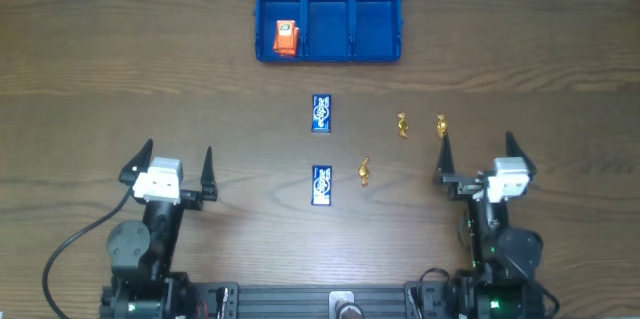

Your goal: Sort Candies Into Trays

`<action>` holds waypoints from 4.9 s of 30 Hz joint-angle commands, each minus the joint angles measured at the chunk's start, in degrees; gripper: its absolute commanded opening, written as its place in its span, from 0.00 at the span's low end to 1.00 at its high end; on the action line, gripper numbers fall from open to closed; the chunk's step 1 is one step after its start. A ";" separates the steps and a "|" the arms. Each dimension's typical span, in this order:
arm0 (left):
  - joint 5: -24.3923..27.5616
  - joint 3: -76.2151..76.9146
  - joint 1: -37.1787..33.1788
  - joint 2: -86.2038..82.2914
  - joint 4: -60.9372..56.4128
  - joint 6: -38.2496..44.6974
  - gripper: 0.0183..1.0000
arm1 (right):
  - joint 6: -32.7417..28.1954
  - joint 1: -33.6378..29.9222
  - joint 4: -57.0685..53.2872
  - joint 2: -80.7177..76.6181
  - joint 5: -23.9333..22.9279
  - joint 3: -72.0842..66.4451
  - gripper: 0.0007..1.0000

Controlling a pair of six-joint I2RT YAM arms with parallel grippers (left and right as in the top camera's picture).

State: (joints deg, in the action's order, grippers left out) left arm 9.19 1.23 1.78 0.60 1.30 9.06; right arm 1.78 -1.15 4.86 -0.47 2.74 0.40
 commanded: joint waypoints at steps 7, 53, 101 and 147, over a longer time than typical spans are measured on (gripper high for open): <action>2.25 -0.96 0.07 -0.39 2.08 0.57 1.00 | 12.92 0.57 -17.66 -20.57 22.77 26.69 1.00; 2.25 -0.96 0.07 -0.39 2.08 0.59 1.00 | 49.22 49.62 -52.96 -108.45 -0.33 66.42 0.68; 2.25 -0.96 0.07 -0.39 2.08 0.59 1.00 | 23.21 28.41 -53.42 -131.27 -18.73 124.56 0.80; 2.25 -0.96 0.07 -0.39 2.08 0.59 1.00 | 38.69 38.45 -57.83 -114.49 -11.19 92.96 0.20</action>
State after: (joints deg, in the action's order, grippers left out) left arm 10.20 1.34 1.78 0.58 1.43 9.08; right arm 39.90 37.32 -52.51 -124.73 -5.37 93.14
